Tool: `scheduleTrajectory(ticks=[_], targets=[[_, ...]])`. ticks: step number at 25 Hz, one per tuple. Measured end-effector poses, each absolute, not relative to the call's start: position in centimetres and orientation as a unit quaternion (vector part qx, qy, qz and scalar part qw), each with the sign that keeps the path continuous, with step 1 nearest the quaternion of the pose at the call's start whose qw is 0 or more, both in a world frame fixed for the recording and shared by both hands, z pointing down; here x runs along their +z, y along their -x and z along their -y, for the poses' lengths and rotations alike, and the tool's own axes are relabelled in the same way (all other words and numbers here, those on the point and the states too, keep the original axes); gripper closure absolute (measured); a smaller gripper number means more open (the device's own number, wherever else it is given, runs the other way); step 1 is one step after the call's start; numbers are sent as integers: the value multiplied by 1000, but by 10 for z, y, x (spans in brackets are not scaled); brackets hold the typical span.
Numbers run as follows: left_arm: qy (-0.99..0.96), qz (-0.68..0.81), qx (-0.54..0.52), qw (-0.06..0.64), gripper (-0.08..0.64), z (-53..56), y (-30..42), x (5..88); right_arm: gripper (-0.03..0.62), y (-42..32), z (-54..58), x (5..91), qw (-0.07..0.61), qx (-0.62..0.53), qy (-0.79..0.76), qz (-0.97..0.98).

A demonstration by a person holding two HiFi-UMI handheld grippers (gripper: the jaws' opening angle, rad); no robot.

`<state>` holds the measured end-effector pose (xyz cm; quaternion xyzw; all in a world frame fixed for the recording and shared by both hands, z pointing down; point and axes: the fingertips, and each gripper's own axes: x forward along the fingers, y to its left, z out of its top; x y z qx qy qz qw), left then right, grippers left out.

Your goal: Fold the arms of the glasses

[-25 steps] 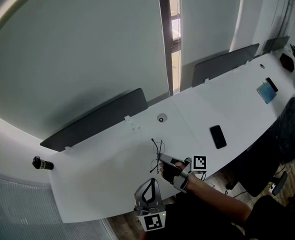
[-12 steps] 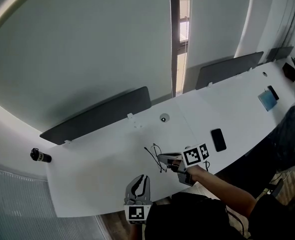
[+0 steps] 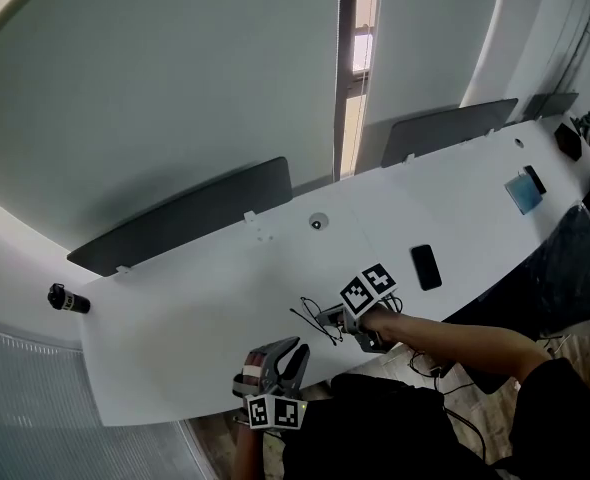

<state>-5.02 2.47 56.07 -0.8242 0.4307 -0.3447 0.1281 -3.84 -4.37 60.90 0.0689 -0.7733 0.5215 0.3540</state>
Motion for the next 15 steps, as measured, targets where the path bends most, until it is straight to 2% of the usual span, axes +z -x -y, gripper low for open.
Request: scheduleTrajectory(ticks=[6,15], targets=[[800,-335,-452,210,456,-8,56,575,572,38,23,620,425,480,-57,766],[796,-278,-486,230,404,-8,55,603,572,44,4,611,423,480,-27,768]])
